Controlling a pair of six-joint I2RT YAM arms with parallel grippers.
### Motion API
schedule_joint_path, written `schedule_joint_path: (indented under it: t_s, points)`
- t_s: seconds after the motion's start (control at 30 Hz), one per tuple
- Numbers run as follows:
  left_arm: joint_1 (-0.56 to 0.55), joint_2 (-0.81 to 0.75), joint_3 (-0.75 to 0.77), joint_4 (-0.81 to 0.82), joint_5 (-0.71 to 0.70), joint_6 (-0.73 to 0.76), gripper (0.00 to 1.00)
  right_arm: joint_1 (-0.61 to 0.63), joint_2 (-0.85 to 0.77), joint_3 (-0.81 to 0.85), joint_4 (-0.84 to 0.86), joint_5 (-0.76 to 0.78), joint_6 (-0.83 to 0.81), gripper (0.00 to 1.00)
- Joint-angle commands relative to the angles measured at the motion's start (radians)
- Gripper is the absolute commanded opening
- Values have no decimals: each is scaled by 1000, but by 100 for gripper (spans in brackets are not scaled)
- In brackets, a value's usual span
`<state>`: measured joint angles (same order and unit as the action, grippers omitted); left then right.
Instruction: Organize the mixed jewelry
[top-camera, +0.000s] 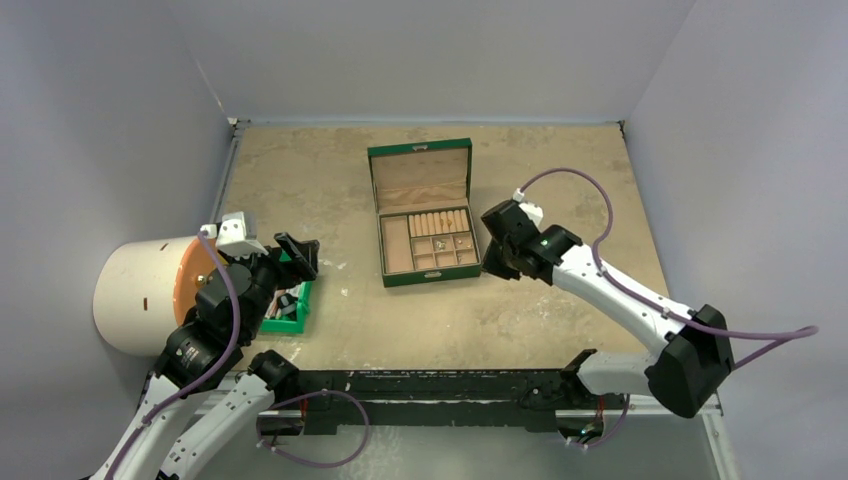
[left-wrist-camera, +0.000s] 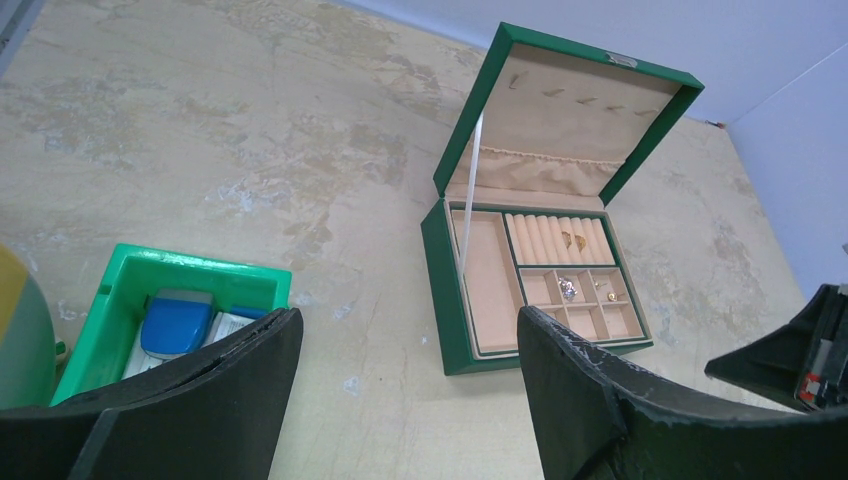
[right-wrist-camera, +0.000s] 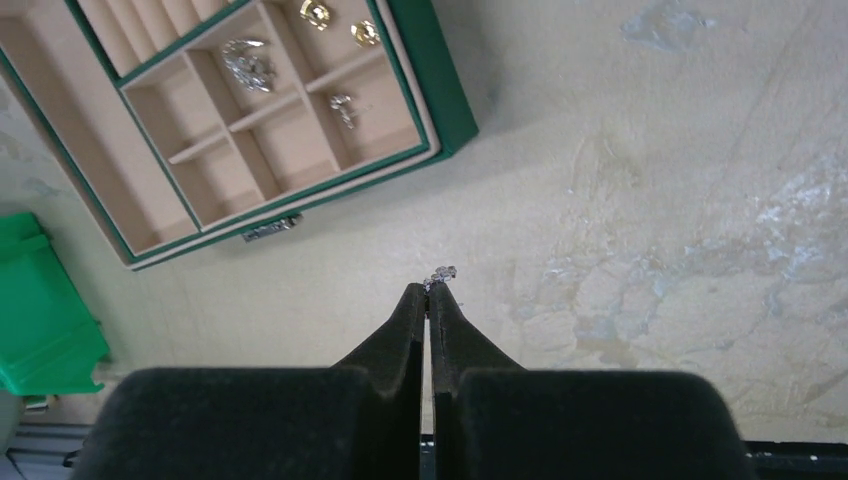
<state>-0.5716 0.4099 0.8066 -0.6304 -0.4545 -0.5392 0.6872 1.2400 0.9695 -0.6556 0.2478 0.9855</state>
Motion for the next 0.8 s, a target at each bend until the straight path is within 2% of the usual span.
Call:
schedule_joint_path:
  t_s: [0.0, 0.77]
  points:
    - [4, 3, 5, 23, -16, -10, 78, 5, 69, 100, 16, 43, -54, 0]
    - [5, 10, 5, 20, -24, -11, 79, 1, 372, 242, 111, 92, -75, 0]
